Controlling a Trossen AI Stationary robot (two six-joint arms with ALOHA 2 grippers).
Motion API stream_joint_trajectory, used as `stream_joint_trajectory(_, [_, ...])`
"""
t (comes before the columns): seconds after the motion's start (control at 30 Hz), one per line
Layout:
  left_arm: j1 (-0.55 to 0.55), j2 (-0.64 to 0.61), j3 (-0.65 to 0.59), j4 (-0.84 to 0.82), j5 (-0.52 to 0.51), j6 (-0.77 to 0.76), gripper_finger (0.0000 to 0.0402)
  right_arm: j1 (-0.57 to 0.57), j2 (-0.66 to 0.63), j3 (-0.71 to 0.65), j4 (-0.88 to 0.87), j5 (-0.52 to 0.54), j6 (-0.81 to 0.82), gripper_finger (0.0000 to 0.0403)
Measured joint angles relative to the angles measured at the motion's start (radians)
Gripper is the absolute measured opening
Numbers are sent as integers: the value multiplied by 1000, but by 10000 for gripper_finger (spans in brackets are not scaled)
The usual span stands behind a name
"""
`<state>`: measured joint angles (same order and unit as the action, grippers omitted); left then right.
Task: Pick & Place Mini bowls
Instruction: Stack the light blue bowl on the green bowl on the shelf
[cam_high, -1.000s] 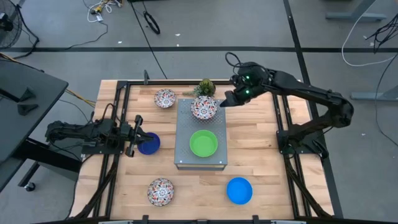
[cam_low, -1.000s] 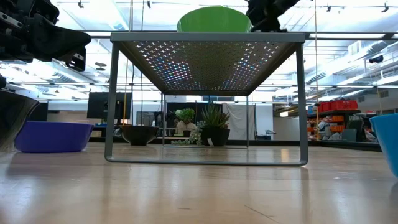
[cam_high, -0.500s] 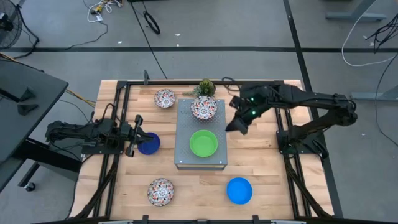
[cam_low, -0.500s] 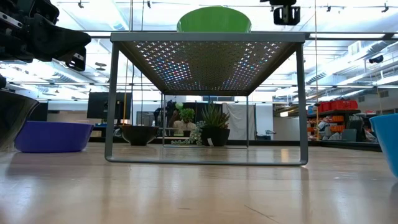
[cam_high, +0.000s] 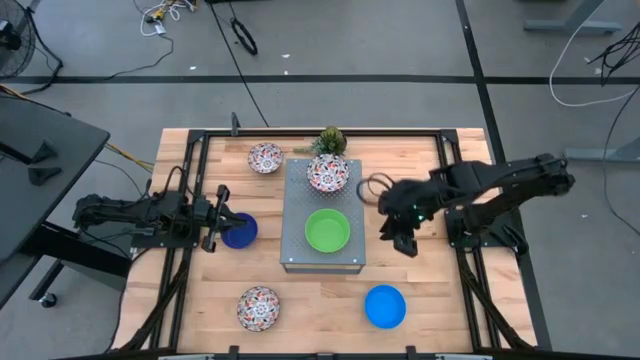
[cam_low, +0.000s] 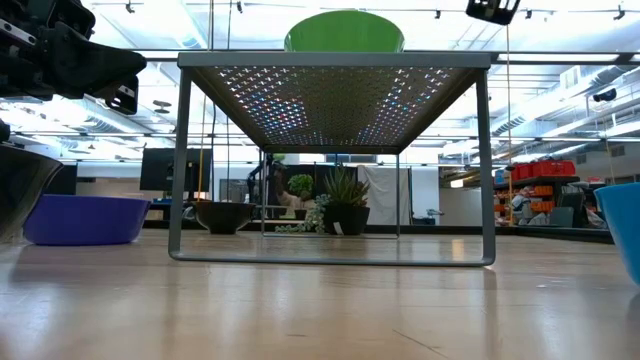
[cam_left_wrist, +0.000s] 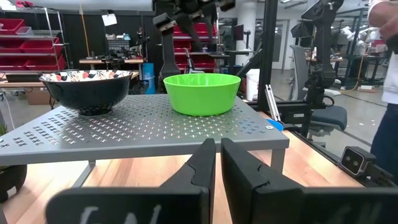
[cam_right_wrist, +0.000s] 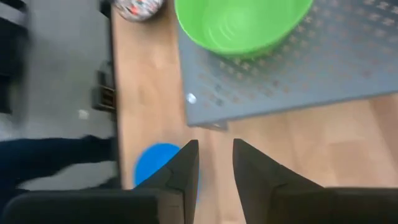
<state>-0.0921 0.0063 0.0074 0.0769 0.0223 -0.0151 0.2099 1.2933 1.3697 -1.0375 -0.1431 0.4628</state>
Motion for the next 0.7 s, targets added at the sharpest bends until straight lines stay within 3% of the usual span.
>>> stream_joint_trajectory(0.23, [0, 0, 0, 0, 0, 0, 30, 166, 31, -6, -65, 150, 103, 101])
stream_joint_trajectory(0.7, [0, 0, 0, 0, 0, 0, 30, 412, 43, -282, 125, 153, 603, 101])
